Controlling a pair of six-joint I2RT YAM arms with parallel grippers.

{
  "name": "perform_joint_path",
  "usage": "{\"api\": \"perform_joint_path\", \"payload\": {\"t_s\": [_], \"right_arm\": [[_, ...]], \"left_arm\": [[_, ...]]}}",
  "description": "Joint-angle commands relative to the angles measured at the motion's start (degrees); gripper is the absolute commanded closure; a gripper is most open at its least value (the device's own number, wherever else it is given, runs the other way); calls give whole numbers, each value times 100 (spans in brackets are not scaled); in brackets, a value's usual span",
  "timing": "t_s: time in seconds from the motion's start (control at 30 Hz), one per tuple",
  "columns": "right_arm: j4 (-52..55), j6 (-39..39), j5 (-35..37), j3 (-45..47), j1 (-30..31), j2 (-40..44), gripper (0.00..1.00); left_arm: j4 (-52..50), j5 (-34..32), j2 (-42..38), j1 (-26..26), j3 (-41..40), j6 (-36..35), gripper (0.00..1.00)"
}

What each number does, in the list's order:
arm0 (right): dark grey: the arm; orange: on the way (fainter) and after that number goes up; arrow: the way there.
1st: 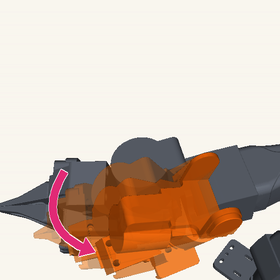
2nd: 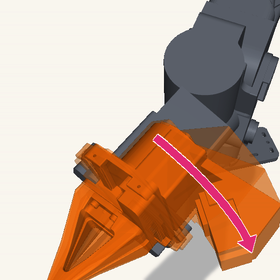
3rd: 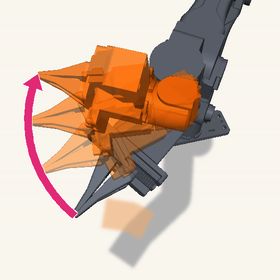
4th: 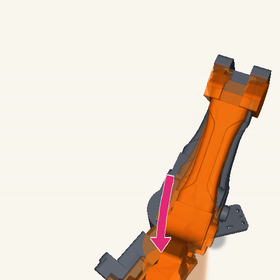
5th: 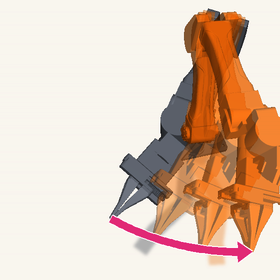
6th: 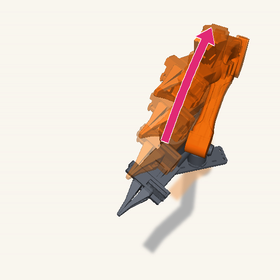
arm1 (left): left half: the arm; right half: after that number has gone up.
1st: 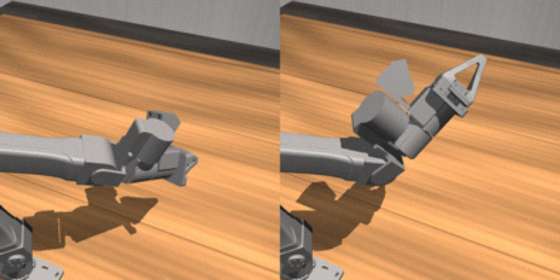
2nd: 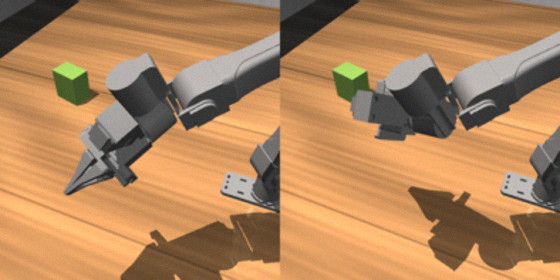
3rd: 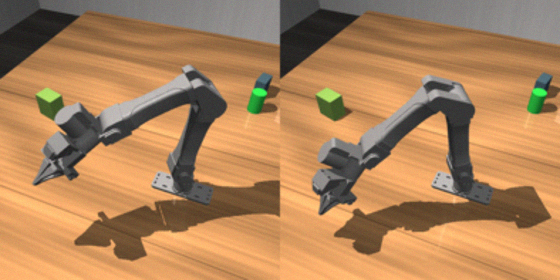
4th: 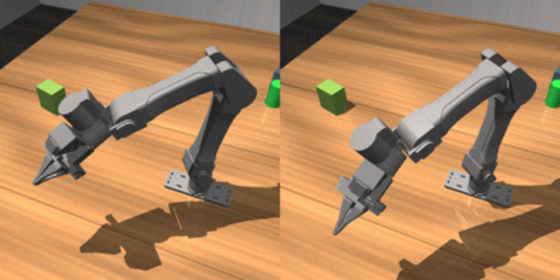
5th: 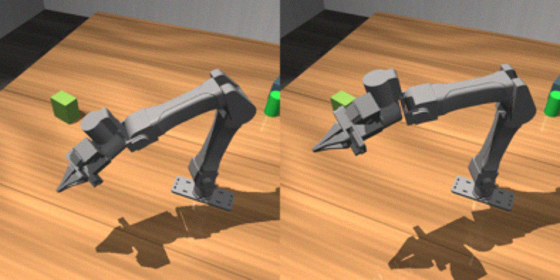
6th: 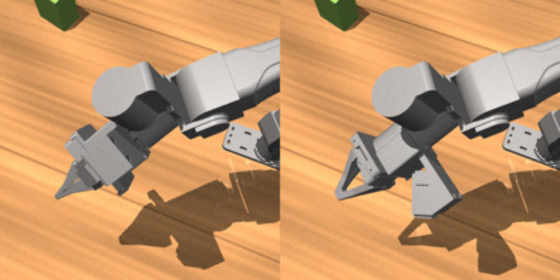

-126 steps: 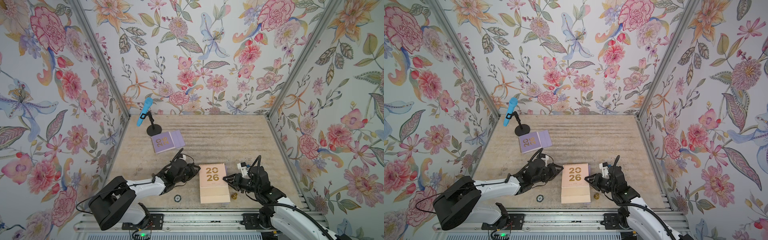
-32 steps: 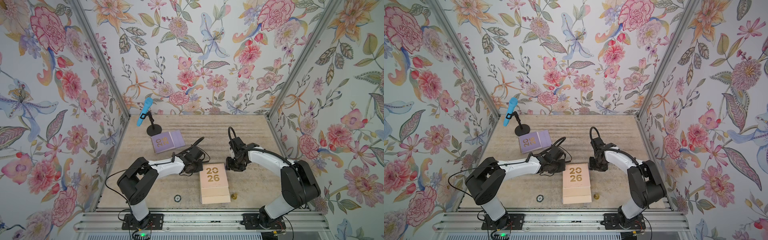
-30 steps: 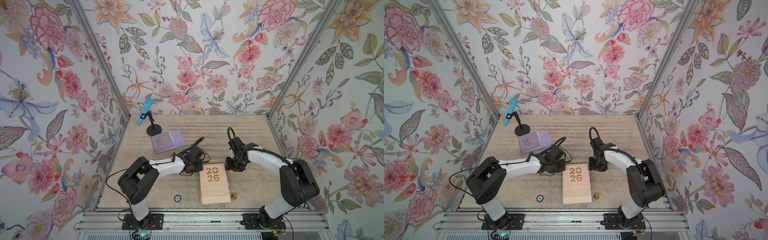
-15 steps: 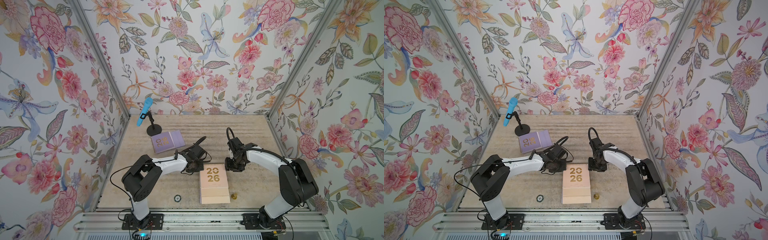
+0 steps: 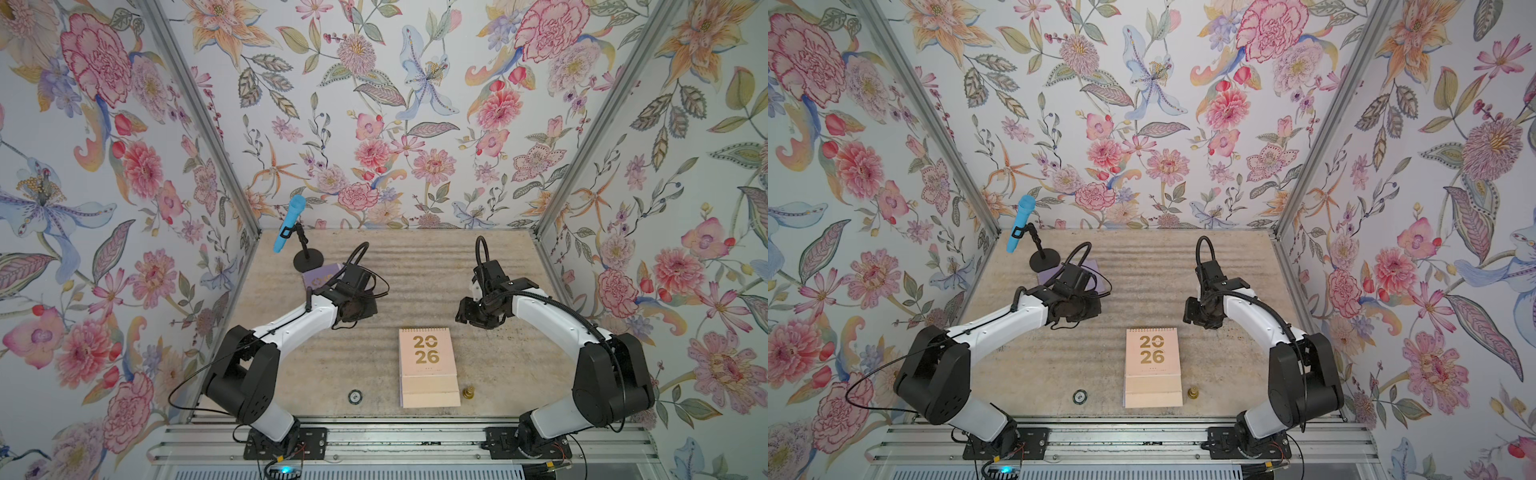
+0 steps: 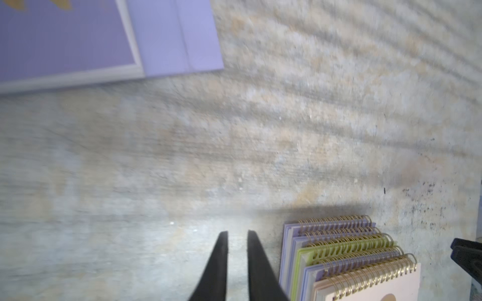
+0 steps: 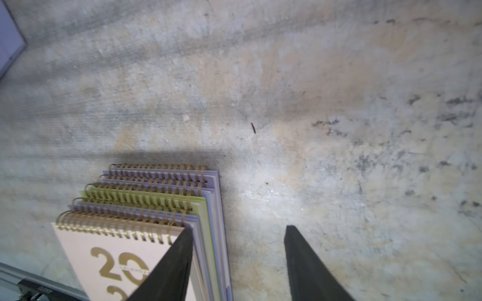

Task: Stack the calendars
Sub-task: Adjust the calendars at the calendar, then pick up the calendar at the center of the board.

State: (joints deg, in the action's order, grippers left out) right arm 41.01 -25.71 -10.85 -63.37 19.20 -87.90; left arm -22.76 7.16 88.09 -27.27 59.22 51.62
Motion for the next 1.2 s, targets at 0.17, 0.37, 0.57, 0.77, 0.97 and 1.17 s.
{"api": "perform_joint_path", "payload": {"t_s": [0.17, 0.37, 0.57, 0.77, 0.97, 1.17], "right_arm": [[47, -60, -627, -1133, 34, -692, 44], [-188, -452, -1120, -2403, 493, -1653, 45], [-525, -1134, -1547, -4223, 1058, -3218, 48], [-520, -1849, -1809, -6608, 1464, -5141, 55], [-665, -2693, -2091, -8484, 1691, -6727, 72], [-1747, -3387, -2290, -8165, 1748, -7111, 86]], "left_arm": [[1016, 933, -852, 1885, -1248, -378, 51], [1880, 1878, -774, 3073, -1670, -501, 41], [2274, 2241, -352, 3747, -1648, -776, 35], [2734, 2486, 311, 4027, -1563, -865, 34], [2951, 2614, 821, 4089, -1355, -805, 33], [3322, 2806, 1278, 4077, -1230, -618, 32]]}}
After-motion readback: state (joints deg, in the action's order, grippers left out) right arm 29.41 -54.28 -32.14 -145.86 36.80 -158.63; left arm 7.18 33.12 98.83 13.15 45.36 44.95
